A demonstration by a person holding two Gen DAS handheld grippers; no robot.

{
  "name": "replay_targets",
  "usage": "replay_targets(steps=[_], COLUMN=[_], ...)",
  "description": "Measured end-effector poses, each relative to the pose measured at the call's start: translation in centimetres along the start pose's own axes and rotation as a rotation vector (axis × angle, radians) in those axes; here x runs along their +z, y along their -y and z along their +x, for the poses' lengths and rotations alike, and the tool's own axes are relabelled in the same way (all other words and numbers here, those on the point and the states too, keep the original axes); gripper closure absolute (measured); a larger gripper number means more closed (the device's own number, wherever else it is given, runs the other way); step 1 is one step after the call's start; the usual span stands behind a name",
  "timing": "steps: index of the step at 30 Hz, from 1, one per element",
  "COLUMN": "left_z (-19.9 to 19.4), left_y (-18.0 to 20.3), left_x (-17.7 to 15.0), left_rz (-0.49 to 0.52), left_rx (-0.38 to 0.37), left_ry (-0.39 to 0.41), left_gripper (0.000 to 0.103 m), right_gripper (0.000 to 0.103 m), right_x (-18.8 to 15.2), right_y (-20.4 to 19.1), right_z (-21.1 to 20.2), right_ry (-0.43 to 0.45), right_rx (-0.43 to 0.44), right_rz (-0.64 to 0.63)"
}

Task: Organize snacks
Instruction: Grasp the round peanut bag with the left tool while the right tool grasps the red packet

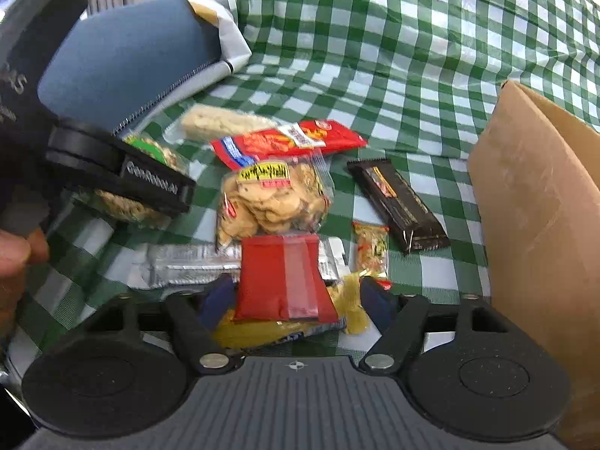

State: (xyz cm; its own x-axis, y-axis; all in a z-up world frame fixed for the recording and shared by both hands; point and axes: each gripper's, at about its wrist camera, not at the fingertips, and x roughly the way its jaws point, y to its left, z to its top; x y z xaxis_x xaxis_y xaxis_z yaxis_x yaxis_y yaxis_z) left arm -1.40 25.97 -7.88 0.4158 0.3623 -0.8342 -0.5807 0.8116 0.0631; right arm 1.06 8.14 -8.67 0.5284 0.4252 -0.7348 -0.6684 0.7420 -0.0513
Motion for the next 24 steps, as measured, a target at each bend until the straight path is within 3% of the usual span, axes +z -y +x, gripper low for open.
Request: replay_targets(steps=[5, 10, 13, 17, 19, 24], left_z=[-0.9, -3.0, -3.8, -3.0, -2.9, -2.6], left_y=[-0.8, -1.5, -1.9, -0.9, 0.4, 3.1], left_x=[0.3, 0.6, 0.6, -0.1, -0.5, -0.9], left_rz=[-0.072, -0.151, -0.207, -0.239, -0.187, -0.086], left_rx=[-0.033, -0.122, -0.253, -0.456, -0.471, -0.426], left_ry=[0.021, 0.062, 0.054, -0.104, -0.147, -0.182], left_gripper=[0.025, 0.025, 0.025, 0.025, 0.025, 0.025], right_gripper=[0.046, 0.046, 0.046, 0.046, 0.046, 0.046], right_x=[-0.3, -1.1, -1.8, -3.2, -4.2, -5.1], right_y=[0.2, 0.9, 1.6, 2.5, 3.1, 4.0], right_z=[-1.7, -4.2, -5.7, -6.6, -6.5, -6.1], right_ry=[0.044, 0.073, 0.081, 0.069, 0.041, -0.006], right_rx=[0.003, 0.004, 0.014, 0.029, 0.043, 0.058], right_rz=[-0.019, -0.034, -0.039, -0.030, -0.006, 0.023])
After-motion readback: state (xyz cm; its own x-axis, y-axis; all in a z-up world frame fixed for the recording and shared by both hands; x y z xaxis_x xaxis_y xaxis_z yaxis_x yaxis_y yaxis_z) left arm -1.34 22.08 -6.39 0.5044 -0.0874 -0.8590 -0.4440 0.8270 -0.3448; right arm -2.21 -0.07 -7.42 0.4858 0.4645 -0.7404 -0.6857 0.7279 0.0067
